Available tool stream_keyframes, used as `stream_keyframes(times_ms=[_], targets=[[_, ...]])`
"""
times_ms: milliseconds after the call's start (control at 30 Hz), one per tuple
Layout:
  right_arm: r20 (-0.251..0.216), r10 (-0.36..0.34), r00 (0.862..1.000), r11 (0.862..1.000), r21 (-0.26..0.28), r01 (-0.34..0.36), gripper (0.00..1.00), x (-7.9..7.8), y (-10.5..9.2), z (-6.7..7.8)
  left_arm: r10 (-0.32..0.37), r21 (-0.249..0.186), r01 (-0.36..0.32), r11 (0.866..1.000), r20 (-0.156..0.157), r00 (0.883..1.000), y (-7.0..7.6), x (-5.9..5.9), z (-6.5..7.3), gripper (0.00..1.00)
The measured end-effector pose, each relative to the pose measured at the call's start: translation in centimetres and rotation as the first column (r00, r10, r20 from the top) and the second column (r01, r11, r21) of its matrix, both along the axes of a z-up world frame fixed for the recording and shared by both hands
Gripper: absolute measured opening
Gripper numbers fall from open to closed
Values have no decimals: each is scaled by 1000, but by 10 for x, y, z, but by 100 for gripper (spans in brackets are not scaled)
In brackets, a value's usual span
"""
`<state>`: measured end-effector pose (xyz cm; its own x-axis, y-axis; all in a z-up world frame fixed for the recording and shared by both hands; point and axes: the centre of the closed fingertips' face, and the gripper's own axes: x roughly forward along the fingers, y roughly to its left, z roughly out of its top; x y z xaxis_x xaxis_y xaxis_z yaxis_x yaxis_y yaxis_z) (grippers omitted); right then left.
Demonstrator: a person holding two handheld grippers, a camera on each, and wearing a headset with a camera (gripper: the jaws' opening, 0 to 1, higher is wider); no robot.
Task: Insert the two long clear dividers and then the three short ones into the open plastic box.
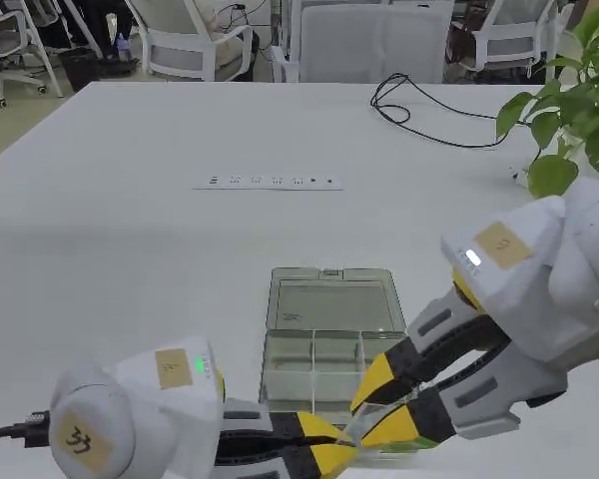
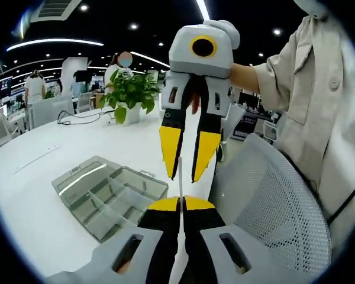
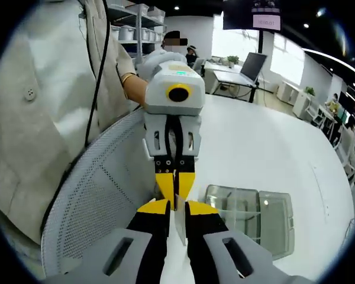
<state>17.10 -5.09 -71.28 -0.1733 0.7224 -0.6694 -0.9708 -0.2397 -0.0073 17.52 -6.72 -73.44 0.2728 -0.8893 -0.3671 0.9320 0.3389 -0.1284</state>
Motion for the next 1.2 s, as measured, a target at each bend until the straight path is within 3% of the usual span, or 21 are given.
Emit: stream_keyframes(times_ms=[200,400,600,967,1200], targets=[[-56,14,998,1000,2,-14,6,-9,0,0,-52,-21,52,998,20,998,-3,-8,5,0],[-71,30,997,1000,1,-30,3,-14,0,0,-80,-20,81,997,40,996,-4,-13,5,0],[-55,38,998,999,13,-38,2,-13,1,2,-76,-29,77,997,47,996,-4,-11,7,0],[-30,7,1000,1000,-17,-8,2,-6,4,3,-9,-73,12,997,41,999,-3,-2,12,0],[-5,-11,1000,999,-42,11,2,2,1,4,7,-59,-5,998,44,999,-2,0,7,13]])
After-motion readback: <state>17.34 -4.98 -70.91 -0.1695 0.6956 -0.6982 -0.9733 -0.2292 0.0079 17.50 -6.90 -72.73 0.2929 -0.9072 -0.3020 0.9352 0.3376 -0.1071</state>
